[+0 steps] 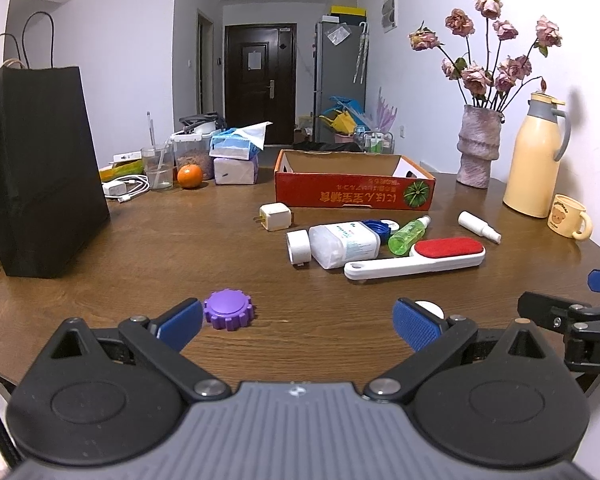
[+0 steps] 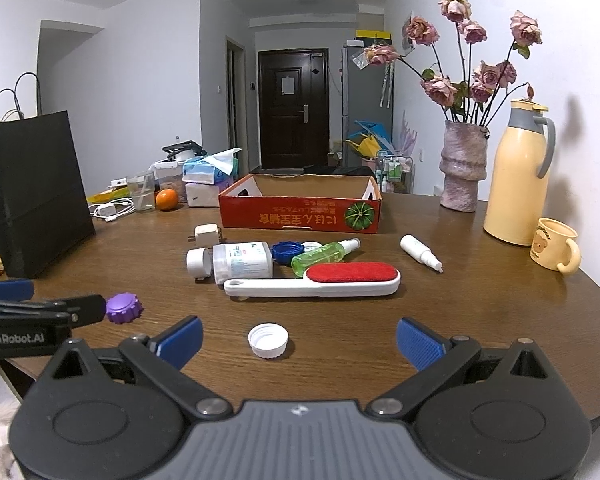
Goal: Organize rigid objects
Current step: 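Close the right tool on the white bottle cap while the left tool approaches the purple gear cap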
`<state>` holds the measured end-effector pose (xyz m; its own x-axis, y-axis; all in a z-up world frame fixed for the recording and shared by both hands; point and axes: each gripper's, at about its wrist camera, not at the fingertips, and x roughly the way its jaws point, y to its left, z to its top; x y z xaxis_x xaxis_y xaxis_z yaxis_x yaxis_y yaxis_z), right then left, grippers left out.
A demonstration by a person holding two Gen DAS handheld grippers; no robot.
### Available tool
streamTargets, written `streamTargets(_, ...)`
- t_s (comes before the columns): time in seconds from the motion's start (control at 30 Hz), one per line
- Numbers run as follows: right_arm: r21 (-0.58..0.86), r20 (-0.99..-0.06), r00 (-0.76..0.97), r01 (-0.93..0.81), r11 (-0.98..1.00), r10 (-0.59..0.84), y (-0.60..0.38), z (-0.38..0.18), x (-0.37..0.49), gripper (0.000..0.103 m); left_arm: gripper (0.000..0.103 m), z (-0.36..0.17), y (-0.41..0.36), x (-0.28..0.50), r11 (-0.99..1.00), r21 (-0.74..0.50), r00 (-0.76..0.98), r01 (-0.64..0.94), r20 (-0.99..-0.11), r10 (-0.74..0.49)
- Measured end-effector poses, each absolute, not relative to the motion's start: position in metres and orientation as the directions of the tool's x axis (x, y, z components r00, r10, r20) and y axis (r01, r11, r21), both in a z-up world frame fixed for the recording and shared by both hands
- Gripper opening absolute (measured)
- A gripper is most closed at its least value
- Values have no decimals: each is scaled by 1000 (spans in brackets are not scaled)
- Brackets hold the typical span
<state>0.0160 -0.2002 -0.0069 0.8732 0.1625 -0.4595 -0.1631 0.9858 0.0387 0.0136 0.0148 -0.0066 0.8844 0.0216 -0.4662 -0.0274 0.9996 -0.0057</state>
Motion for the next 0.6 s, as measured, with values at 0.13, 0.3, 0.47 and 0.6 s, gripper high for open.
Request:
streamTargets(0.13, 35, -472, 866, -171, 985, 167, -198, -11, 26, 103, 103, -11, 18, 20, 999, -7, 881, -38, -472, 31)
streamTargets(0.3, 35, -492, 854, -176, 984, 170, -195, -18, 39, 103, 103, -17, 24, 31, 999, -8, 874, -51, -484, 41)
streamTargets(0.47, 37, -517, 838, -181, 983, 174, -192, -25, 53, 103, 103, -24, 30, 44, 998, -16, 862, -60, -504, 44)
streamTargets(0.6, 39, -540, 824, -182, 983, 174, -189, -31, 66, 103, 103, -30, 36, 55, 997, -23, 850, -68, -525, 47)
